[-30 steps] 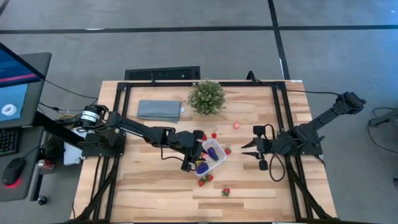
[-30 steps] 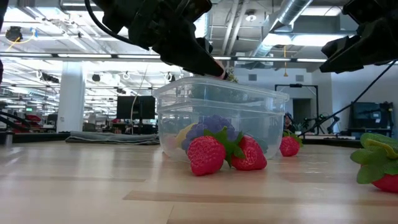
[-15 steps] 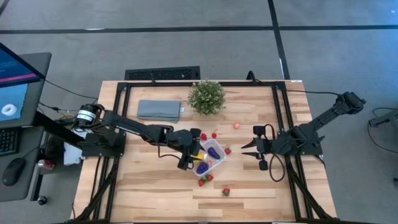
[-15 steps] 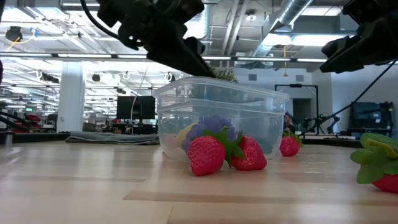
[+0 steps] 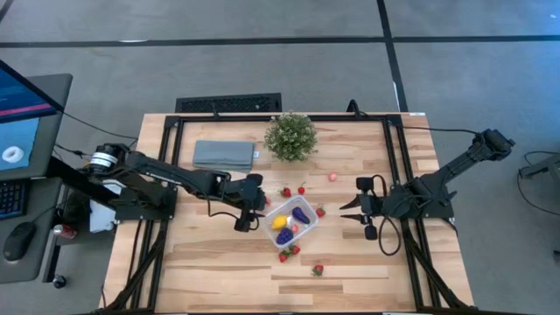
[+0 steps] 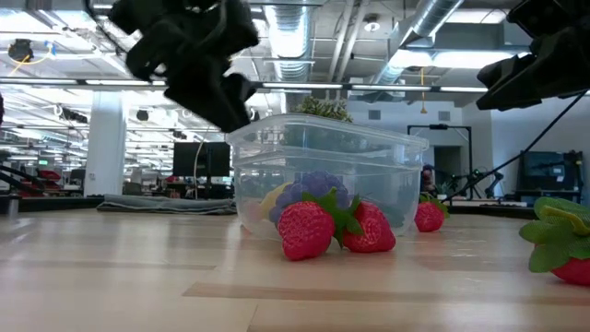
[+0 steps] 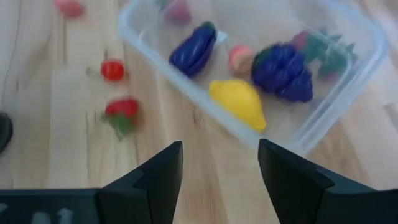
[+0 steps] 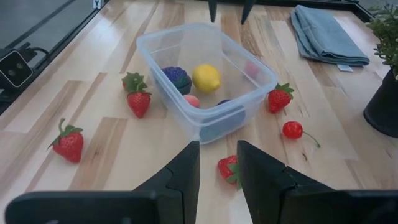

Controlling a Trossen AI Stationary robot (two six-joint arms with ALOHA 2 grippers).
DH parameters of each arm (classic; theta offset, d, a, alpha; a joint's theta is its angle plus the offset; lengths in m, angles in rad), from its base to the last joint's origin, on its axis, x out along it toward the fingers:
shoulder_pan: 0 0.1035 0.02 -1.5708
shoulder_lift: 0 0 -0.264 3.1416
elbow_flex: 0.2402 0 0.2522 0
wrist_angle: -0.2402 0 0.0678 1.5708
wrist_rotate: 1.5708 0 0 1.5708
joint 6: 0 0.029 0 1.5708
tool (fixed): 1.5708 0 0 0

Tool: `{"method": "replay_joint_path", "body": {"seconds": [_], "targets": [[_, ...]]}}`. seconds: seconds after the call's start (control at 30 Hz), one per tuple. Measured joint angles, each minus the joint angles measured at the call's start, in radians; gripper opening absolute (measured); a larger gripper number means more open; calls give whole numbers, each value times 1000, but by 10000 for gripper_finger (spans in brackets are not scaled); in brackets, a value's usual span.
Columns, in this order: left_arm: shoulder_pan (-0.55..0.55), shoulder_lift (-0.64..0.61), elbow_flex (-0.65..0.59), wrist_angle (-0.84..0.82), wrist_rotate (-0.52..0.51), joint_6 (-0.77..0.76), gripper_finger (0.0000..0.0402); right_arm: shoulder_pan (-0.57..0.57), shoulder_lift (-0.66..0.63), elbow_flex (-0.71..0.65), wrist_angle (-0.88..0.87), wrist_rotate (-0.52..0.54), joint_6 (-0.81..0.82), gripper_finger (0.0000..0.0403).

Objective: Pick and placing Produce into tupperware
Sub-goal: Put the left peach into the transparent bin

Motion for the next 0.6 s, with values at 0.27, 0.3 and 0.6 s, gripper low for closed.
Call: {"method": "replay_joint_path", "body": {"seconds": [0.27, 0.3, 0.6], "targets": [[18, -170, -307, 371, -23, -30, 188, 0, 0, 0, 4, -4, 0, 130], [22, -192, -347, 407, -44, -31, 188, 0, 0, 0, 6, -4, 0, 130], [71, -188, -581, 761, -111, -62, 187, -2, 0, 0, 50, -3, -2, 130]]}}
